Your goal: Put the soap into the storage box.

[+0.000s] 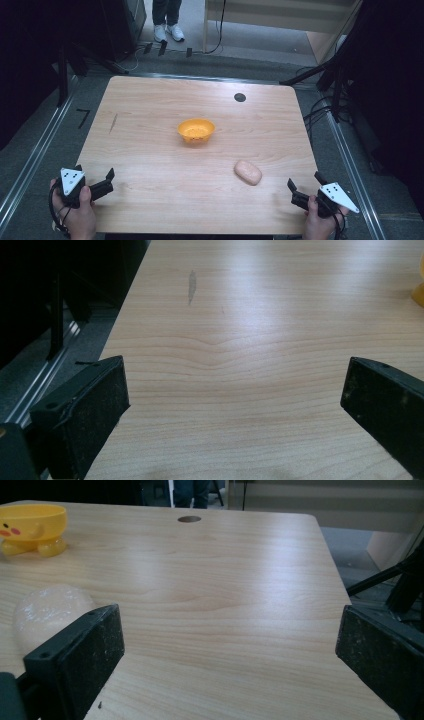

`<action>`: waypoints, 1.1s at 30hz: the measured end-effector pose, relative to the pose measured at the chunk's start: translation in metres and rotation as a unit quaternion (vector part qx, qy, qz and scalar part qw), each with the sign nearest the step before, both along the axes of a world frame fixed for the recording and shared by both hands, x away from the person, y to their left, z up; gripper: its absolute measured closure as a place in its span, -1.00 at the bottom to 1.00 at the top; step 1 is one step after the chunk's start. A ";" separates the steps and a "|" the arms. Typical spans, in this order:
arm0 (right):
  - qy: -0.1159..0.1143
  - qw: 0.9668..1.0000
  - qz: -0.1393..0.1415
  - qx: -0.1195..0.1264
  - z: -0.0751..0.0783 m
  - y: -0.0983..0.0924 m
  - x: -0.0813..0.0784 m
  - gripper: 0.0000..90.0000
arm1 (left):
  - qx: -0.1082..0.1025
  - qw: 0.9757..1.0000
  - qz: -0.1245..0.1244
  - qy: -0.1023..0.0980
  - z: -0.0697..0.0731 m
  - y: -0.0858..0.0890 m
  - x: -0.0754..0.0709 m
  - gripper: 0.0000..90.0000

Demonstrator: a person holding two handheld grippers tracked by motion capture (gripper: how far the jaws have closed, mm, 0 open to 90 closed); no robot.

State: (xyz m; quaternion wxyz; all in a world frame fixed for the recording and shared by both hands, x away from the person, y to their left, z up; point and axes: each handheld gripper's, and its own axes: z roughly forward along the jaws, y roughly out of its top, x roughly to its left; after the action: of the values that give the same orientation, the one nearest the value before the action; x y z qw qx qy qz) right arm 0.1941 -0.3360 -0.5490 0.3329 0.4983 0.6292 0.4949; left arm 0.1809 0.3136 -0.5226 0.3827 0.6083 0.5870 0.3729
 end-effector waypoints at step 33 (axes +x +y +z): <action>0.241 0.922 0.237 -0.189 0.041 0.053 0.062 -0.69 | -0.011 1.000 -0.001 -0.003 0.000 0.002 0.000 -1.00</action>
State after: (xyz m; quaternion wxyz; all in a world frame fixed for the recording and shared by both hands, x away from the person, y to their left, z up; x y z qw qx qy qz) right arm 0.2560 -0.2832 -0.5078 0.1321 0.3662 0.8722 0.2963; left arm 0.1805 0.3155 -0.5226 0.3911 0.6034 0.5893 0.3682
